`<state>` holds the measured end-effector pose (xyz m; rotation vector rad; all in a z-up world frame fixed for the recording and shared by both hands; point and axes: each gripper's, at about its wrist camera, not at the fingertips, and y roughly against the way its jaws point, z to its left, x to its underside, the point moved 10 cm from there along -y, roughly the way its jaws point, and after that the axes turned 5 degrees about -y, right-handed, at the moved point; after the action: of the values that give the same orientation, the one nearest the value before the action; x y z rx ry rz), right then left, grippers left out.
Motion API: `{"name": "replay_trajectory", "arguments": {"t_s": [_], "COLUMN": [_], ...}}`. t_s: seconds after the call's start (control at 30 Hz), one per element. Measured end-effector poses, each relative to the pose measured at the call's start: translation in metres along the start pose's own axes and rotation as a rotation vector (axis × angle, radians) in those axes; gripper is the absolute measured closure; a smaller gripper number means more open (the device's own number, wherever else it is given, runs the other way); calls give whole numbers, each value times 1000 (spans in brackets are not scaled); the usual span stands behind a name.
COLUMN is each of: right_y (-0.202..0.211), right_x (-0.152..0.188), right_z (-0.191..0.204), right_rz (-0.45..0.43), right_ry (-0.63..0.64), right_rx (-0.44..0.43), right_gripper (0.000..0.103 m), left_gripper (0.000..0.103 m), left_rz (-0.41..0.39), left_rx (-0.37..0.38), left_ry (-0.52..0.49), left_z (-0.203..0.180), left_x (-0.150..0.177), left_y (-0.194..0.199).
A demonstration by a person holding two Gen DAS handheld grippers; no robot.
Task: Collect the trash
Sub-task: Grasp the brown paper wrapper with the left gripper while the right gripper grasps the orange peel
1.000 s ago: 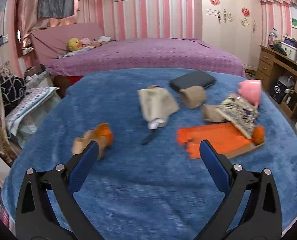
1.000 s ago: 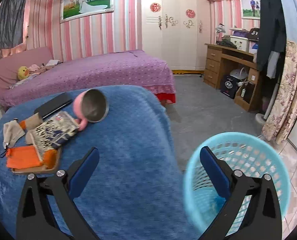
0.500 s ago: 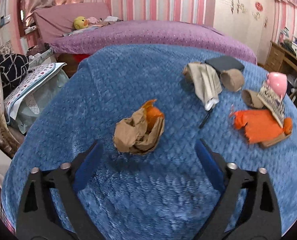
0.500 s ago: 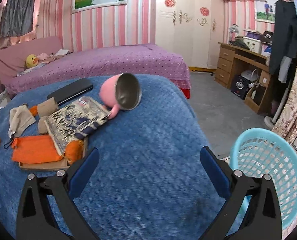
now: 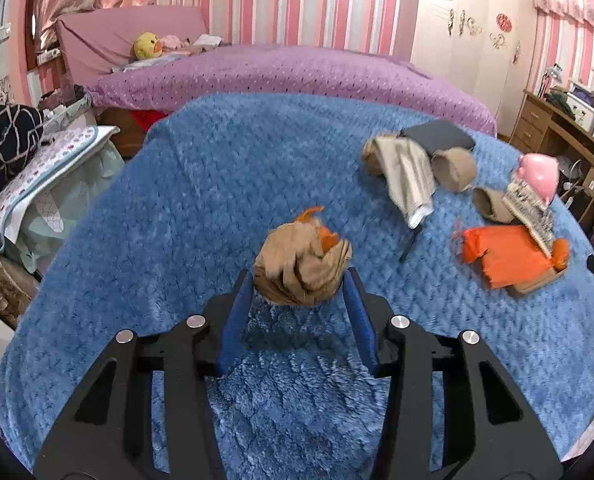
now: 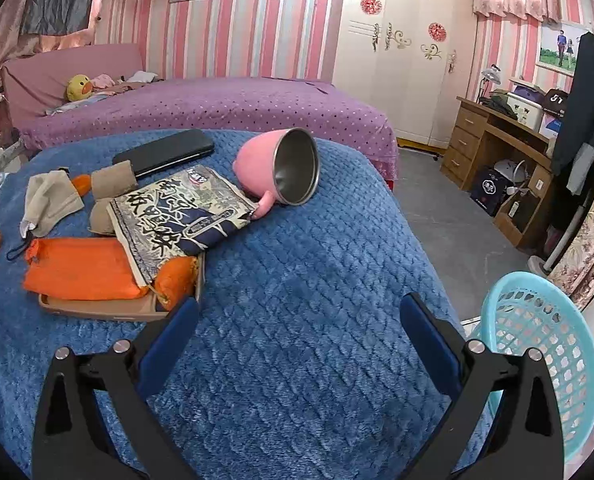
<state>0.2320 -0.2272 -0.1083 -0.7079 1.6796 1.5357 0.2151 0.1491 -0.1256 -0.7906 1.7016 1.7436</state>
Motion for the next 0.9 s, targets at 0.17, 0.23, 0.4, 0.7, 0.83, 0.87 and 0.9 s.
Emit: {"name": "replay_trajectory", "arguments": {"t_s": [0.17,0.23,0.4,0.7,0.83,0.87,0.9], "right_y": [-2,-2,-7,-30,-33,-33,-33], "right_x": [2,2,0,-1,2,3,4], "right_z": [9,16,33,61,72,76,78], "right_rz": [14,18,23,92,114,118,119], "right_ry": [30,50,93,130,140,151,159], "right_rx": [-30,-47,-79,-191,-247,-262,-268], "right_gripper": [5,5,6,39,48,52,58], "left_gripper": [58,79,81,28,27,27,27], "left_rz": [-63,-72,-26,-13,18,16,12], "left_rx": [-53,-43,-69,-101,-54,-45,-37], "left_ry": [3,28,-3,36,88,92,92], "left_z": [3,1,-11,12,16,14,10], "left_x": [-13,-17,-14,-8,-3,-5,-6], "left_y": [19,22,7,10,3,2,2]}}
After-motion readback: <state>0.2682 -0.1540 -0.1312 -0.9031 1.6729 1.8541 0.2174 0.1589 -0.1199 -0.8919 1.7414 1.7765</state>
